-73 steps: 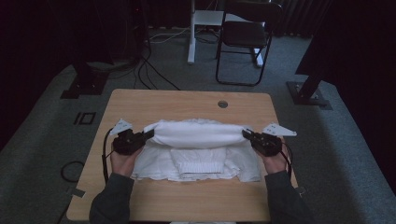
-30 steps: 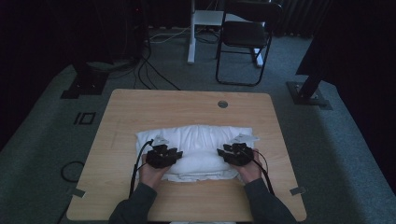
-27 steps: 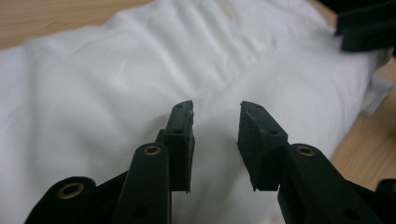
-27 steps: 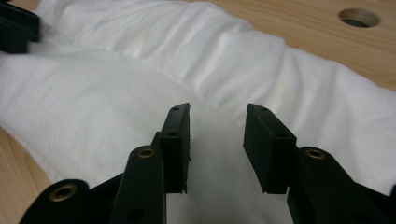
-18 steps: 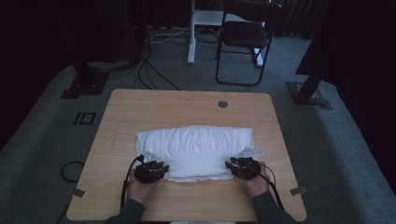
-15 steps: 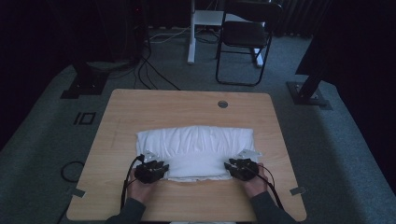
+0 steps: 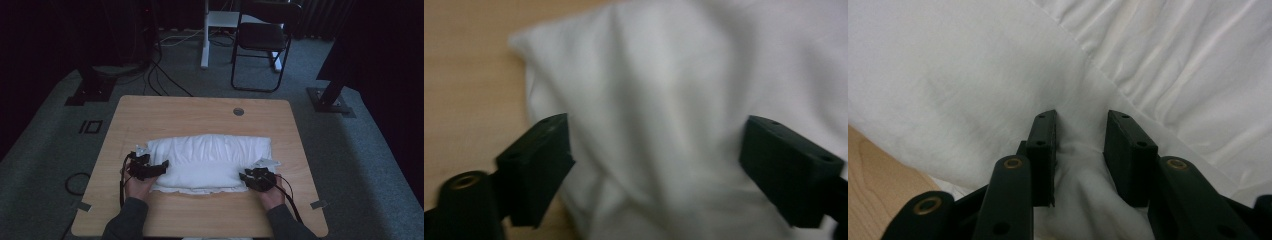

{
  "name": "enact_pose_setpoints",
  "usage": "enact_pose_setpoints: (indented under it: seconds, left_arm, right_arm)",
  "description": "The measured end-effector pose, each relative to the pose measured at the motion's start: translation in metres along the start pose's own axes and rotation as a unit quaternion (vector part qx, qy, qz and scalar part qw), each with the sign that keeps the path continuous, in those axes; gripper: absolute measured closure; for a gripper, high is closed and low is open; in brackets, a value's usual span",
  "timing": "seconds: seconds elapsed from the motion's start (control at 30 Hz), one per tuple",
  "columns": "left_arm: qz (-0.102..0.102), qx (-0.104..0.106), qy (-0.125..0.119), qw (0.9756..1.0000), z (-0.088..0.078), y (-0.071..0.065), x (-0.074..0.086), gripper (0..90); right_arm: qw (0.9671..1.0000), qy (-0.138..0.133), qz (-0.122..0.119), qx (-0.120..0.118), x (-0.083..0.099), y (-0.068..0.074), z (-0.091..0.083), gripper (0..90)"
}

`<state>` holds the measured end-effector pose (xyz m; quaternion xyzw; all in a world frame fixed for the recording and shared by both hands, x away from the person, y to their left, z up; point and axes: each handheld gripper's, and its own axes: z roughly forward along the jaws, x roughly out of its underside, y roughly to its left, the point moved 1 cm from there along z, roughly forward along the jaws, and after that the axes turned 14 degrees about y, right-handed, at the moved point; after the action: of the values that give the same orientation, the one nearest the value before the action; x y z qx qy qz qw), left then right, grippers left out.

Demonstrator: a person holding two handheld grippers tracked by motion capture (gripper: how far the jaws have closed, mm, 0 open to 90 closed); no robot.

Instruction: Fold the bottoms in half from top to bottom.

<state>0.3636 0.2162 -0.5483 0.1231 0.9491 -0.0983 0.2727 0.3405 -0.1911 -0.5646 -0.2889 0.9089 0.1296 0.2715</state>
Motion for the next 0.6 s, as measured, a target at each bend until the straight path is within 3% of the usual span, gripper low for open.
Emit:
enact_pose_setpoints:
  seconds: [0.07, 0.13, 0.23, 0.33, 0.6]
  left_arm:
    - [0.006, -0.002, 0.021, 0.9998, 0.007, 0.001, 0.001, 9.1]
    - [0.013, -0.019, 0.023, 0.9995, 0.01, 0.0, 0.002, 6.7]
    - [0.003, -0.026, 0.039, 0.9989, 0.014, 0.003, 0.002, 2.3]
    - [-0.005, -0.04, 0.036, 0.9986, 0.014, 0.004, 0.004, 2.3]
    - [-0.003, -0.058, 0.035, 0.9977, 0.015, 0.001, 0.006, 2.8]
  right_arm:
    - [1.0, -0.001, 0.0, -0.001, 0.0, 0.0, 0.001, 64.8]
    - [1.0, -0.002, 0.001, -0.002, -0.001, 0.0, 0.001, 64.7]
    - [1.0, -0.004, 0.002, -0.003, -0.002, 0.0, 0.002, 64.5]
    - [1.0, -0.005, 0.001, -0.003, -0.002, -0.001, 0.002, 64.4]
    - [1.0, -0.009, 0.0, -0.005, -0.003, -0.001, 0.004, 64.2]
